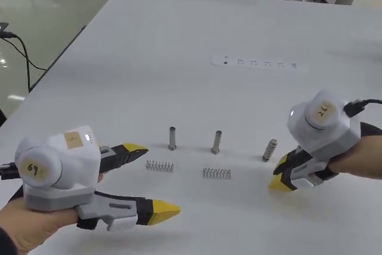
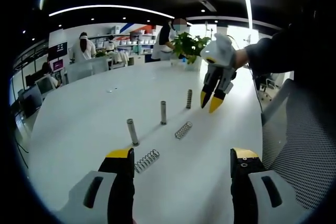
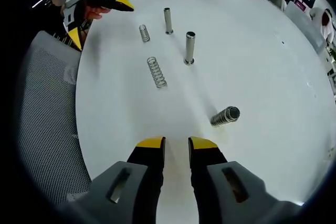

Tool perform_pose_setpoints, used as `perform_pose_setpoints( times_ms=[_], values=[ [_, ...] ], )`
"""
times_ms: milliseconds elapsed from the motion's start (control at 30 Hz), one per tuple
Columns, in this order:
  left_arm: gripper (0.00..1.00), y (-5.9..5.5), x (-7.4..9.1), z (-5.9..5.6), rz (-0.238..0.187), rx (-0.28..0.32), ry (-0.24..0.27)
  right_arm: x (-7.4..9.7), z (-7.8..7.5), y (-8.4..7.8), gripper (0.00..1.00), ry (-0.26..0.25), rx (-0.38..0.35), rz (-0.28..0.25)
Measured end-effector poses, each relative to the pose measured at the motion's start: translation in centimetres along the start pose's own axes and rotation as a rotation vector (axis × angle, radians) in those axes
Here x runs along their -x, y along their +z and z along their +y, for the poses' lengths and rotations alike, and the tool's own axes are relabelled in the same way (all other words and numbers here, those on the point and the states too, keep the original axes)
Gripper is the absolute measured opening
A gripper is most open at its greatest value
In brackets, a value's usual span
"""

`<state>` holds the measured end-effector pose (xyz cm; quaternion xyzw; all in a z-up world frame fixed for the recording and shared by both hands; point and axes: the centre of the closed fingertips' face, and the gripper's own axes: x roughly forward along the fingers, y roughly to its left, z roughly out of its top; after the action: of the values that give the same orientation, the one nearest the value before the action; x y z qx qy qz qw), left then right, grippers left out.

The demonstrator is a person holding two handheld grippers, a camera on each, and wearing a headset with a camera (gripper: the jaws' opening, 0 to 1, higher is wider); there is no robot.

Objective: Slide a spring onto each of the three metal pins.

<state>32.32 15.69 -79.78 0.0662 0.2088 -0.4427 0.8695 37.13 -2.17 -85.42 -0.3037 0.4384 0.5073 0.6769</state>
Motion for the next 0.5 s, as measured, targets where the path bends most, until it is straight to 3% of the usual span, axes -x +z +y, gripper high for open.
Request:
perform_pose_setpoints(
  times_ms=[500],
  values=[
    [0.73,0.1,0.2,-0.4,-0.003,-0.009,0.0,-0.7,2.7,3.4,0.2,0.027,0.093,-0.035]
  ],
)
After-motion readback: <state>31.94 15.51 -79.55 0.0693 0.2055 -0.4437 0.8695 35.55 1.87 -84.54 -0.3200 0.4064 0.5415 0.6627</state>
